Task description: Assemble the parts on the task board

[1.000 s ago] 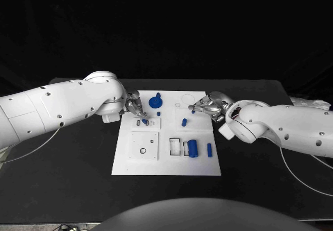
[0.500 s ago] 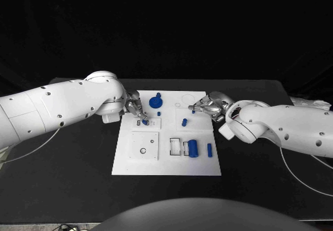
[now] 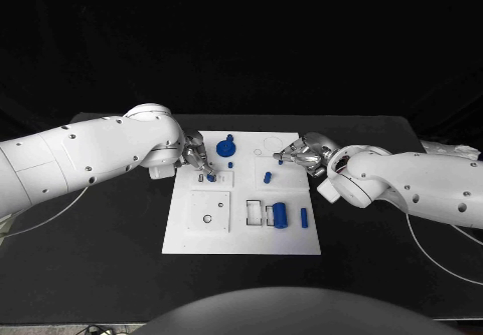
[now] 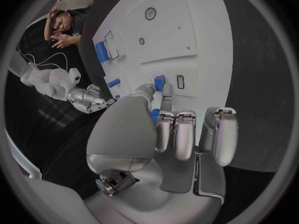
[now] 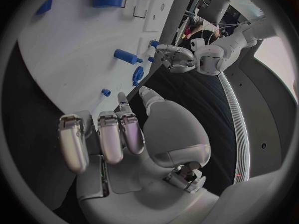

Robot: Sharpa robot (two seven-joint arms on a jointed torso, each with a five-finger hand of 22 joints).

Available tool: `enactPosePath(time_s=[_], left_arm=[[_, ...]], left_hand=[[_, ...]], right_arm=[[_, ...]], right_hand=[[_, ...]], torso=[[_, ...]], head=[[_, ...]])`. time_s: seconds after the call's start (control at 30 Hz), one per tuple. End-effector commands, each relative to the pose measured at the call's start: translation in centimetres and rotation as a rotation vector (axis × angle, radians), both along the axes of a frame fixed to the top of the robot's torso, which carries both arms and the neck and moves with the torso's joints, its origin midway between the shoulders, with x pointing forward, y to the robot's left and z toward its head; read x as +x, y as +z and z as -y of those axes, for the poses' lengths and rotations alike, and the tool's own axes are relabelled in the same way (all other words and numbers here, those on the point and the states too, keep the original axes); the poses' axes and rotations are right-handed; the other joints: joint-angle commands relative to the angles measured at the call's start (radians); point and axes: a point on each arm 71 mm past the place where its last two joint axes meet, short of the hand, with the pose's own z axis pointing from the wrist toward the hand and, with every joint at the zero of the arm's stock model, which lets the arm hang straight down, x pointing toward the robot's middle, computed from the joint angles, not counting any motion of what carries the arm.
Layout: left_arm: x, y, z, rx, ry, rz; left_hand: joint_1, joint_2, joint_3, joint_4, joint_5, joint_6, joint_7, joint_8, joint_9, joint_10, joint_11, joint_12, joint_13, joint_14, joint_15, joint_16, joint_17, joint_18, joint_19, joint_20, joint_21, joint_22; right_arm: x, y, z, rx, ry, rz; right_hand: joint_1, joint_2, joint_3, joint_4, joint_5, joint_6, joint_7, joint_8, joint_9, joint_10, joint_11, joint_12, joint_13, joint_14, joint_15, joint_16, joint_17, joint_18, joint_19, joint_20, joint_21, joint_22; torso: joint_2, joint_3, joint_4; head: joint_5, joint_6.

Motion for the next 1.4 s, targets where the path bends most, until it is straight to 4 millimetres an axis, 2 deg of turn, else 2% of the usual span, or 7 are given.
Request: enactPosePath(time_s=[0.03,0.27,1.4], left_arm=[[-0.12,-0.06,0.21,0.003,-0.010,-0.013],[-0.09,-0.07,0.20,0.002,-0.007,-0.010],[0.34,-0.04,-0.01,-0.009,0.009,0.009]], left_hand=[[0.009,-0.002,0.008,0.001,-0.006,0.001,0.003,-0.004,0.001,0.108,-0.003,-0.005,0.263,0.104,-0.006,0.003,0.263,-0.008,0.105,-0.009,0.002,0.263],[0.011,0.000,0.010,0.001,-0.007,0.001,0.004,-0.005,0.001,0.108,-0.003,-0.005,0.263,0.104,-0.006,0.003,0.263,-0.008,0.105,-0.010,0.002,0.263],[0.013,0.002,0.012,0.000,-0.009,0.001,0.004,-0.006,0.000,0.108,-0.002,-0.005,0.263,0.104,-0.006,0.003,0.263,-0.008,0.105,-0.010,0.002,0.263]], right_arm=[[-0.01,0.04,-0.09,-0.002,0.011,0.012],[-0.03,0.06,-0.10,-0.002,0.012,0.013],[-0.06,0.07,-0.05,-0.002,0.010,0.013]], right_hand=[[0.012,0.001,-0.004,-0.004,0.004,0.000,0.005,0.006,0.001,0.106,0.005,0.004,0.263,0.106,0.009,0.004,0.263,-0.007,0.105,0.008,0.004,0.263],[0.012,0.001,-0.004,-0.004,0.004,0.000,0.005,0.006,0.001,0.106,0.005,0.004,0.263,0.106,0.009,0.004,0.263,-0.007,0.105,0.008,0.004,0.263],[0.013,0.002,-0.004,-0.004,0.005,0.000,0.005,0.007,0.001,0.106,0.005,0.004,0.263,0.106,0.009,0.004,0.263,-0.007,0.105,0.008,0.004,0.263]], torso=[[0.000,0.0003,-0.0001],[0.000,-0.0007,-0.0004],[0.000,-0.0004,0.0002]], head=[[0.001,0.000],[-0.001,0.000],[-0.004,0.000]])
